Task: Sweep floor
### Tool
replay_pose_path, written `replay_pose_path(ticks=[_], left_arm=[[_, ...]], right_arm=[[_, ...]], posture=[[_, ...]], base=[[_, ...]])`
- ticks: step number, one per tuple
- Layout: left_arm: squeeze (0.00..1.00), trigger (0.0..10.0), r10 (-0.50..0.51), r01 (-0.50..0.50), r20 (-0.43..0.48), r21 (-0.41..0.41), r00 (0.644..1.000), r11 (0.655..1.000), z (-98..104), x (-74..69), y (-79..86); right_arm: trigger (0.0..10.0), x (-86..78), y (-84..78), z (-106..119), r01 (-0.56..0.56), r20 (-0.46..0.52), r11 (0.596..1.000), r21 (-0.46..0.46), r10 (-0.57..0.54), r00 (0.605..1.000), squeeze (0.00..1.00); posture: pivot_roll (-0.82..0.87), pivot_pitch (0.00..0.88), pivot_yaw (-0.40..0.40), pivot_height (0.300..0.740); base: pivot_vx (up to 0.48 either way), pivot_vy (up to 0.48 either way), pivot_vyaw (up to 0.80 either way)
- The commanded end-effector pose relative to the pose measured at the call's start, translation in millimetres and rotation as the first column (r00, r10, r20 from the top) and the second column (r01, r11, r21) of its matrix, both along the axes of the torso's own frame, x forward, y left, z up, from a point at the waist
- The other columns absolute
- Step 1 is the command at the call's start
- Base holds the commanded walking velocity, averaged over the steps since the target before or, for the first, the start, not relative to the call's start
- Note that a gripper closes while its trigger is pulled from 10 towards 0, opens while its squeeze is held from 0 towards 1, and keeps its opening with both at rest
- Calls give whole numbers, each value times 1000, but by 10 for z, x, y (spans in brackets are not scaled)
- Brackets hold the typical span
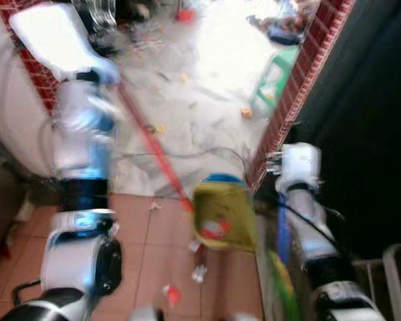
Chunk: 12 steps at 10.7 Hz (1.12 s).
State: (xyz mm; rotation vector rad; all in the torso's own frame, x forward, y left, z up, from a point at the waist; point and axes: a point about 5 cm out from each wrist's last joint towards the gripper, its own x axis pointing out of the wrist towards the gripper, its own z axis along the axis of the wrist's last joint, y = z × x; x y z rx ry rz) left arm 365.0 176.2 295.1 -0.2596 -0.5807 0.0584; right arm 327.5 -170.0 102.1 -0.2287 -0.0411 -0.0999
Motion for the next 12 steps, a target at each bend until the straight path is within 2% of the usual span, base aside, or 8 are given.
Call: replay_pose_path(ticks=[1, 10, 11, 12], left_arm=[[0, 10000, -25, 24, 75, 18, 997, 1000, 173, -32, -117], [0, 10000, -25, 24, 75, 18, 997, 1000, 173, -32, -117], [0, 10000, 17, -26, 94, 90, 995, 996, 155, -13, -188], [0, 10000, 57, -88, 143, 224, 988, 971, 116, -5, -350]], right_arm=[[10000, 13, -101, 91, 25, 35, 1000, -18, -24, 999, 0], [10000, 13, -101, 91, 25, 35, 1000, -18, -24, 999, 0], [10000, 2, -101, 83, 23, 32, 1000, -16, -23, 999, 0], [10000, -14, -101, 69, 22, 29, 1000, -13, -22, 999, 0]], posture=[[-78, 0, -30, 740], [-78, 0, -30, 740], [-93, 0, -27, 740], [-95, 0, -26, 740]], base=[[431, 0, 0], [431, 0, 0], [0, 0, 0], [0, 0, 0]])
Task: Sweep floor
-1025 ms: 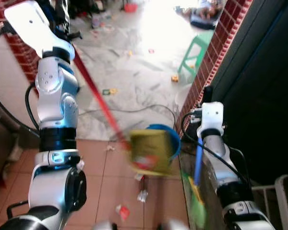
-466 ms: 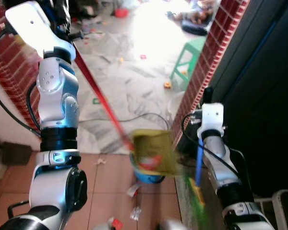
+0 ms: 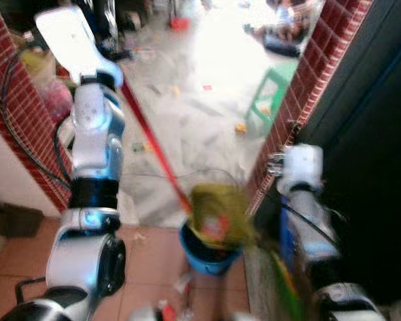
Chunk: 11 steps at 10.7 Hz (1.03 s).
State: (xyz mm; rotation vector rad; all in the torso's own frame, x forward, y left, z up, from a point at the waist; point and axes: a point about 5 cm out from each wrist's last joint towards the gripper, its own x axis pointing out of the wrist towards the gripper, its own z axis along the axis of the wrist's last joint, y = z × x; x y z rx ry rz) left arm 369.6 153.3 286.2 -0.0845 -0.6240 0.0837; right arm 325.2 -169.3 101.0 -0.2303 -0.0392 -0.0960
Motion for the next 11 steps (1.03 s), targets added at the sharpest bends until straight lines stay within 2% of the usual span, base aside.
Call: replay_pose_path(ticks=[1, 3, 5, 7, 9, 10, 11], left_arm=[[0, 10000, -20, 10, 99, 96, 995, 995, 187, -51, -155], [0, 10000, -60, 42, 100, 180, 993, 983, 103, -66, -300], [0, 10000, -95, 76, 82, 206, 992, 976, -101, -83, -469], [0, 10000, -113, 93, 77, 226, 991, 970, -174, -99, -568], [0, 10000, -189, 159, 83, 279, 978, 947, -236, -144, -750], [0, 10000, -279, 240, 87, 314, 956, 919, -257, -209, -930], [0, 10000, -484, 425, 67, 384, 872, 820, -266, -371, -1286]], right_arm=[[10000, 8, -107, 77, 25, 30, 1000, -11, -25, 999, 0], [10000, 2, -104, 71, 24, 29, 1000, -10, -24, 999, 0], [10000, 4, -96, 77, 23, 31, 1000, -9, -23, 999, 0], [10000, 7, -97, 83, 24, 32, 1000, -9, -23, 999, 0], [10000, 10, -100, 89, 25, 34, 1000, -10, -25, 999, 0], [10000, 13, -98, 91, 25, 35, 1000, -10, -25, 999, 0], [10000, 21, -88, 89, 25, 35, 1000, -8, -24, 999, 0]], posture=[[-96, 0, -26, 740], [-97, 0, -25, 740], [-98, 0, -24, 740], [-103, 0, -23, 740], [-101, 0, -21, 740], [-98, 0, -18, 740], [-86, 0, -18, 740]], base=[[0, 0, 0], [0, 0, 0], [0, 0, 0], [0, 0, 0], [0, 0, 0], [0, 0, 0], [0, 0, 0]])
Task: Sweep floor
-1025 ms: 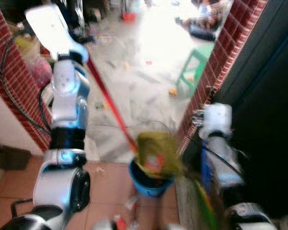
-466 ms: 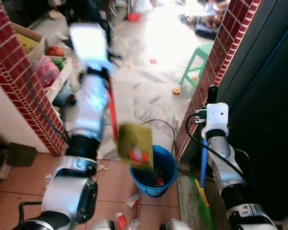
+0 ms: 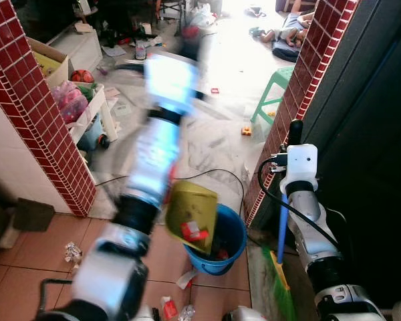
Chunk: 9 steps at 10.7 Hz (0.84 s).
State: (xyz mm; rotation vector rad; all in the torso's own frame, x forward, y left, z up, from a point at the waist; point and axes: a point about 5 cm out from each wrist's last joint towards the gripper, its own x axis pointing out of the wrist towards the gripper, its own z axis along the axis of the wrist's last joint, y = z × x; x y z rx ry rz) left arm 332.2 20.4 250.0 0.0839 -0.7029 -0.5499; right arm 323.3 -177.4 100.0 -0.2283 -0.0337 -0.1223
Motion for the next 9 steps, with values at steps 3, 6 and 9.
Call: replay_pose_path(ticks=[3, 6, 9], left_arm=[[0, 10000, -574, 556, -39, 311, 818, 771, 22, -654, -716], [0, 10000, -593, 551, 1, 369, 805, 748, 123, -719, -707], [0, 10000, -424, 410, 52, 180, 904, 894, 466, -474, -434]], right_arm=[[10000, 57, 29, 87, -13, 34, 1000, -12, 13, 999, 0], [10000, 73, 21, 89, -18, 36, 1000, -19, 19, 999, 0], [10000, 109, 23, 97, -23, 36, 999, -26, 24, 999, 0]], posture=[[-75, 0, -21, 740], [-75, 0, -27, 740], [-69, 0, -34, 740]], base=[[0, 0, 0], [0, 0, 0], [0, 0, 0]])
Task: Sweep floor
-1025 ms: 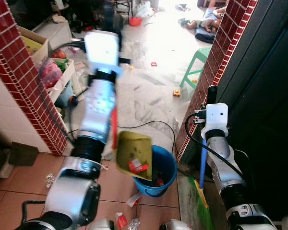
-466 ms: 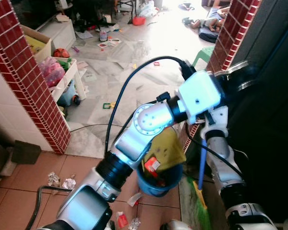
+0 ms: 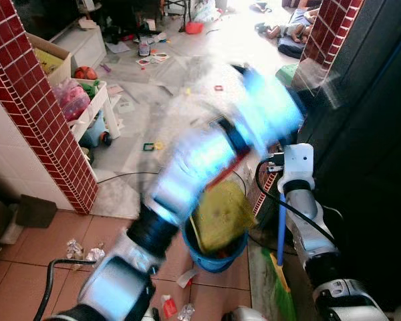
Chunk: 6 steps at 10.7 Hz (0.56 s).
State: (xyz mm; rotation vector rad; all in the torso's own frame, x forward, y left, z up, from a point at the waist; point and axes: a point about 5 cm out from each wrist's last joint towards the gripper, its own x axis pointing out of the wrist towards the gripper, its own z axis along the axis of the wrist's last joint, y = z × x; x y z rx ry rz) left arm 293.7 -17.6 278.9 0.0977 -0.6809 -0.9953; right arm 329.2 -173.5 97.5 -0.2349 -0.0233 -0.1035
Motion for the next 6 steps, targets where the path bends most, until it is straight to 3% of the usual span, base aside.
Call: replay_pose_path(ticks=[1, 2, 3, 5, 6], left_arm=[[0, 10000, 70, -63, 102, -69, 992, 996, 282, 14, 98], [0, 10000, 260, -245, 73, -166, 963, 955, 424, 188, 395], [0, 10000, 302, -287, 51, -192, 952, 938, 458, 235, 492], [0, 10000, 482, -445, 50, -312, 875, 839, 696, 361, 929], [0, 10000, 552, -506, 57, -330, 832, 797, 803, 420, 1090]], right_arm=[[10000, 68, -1, 134, -11, 53, 1000, -17, 12, 999, 0], [10000, 77, 15, 140, -19, 57, 1000, -14, 20, 998, 0], [10000, 78, 14, 136, -20, 57, 1000, -13, 20, 998, 0], [10000, 61, 39, 87, -29, 47, 999, -14, 30, 998, 0], [10000, 57, 72, 72, -37, 43, 999, -11, 37, 998, 0]], posture=[[-64, 0, -38, 740], [-53, 0, -43, 740], [-49, 0, -45, 740], [-38, 0, -52, 740], [-31, 0, -54, 740]], base=[[0, 0, 0], [0, 0, 0], [0, 0, 0], [0, 0, 0], [0, 0, 0]])
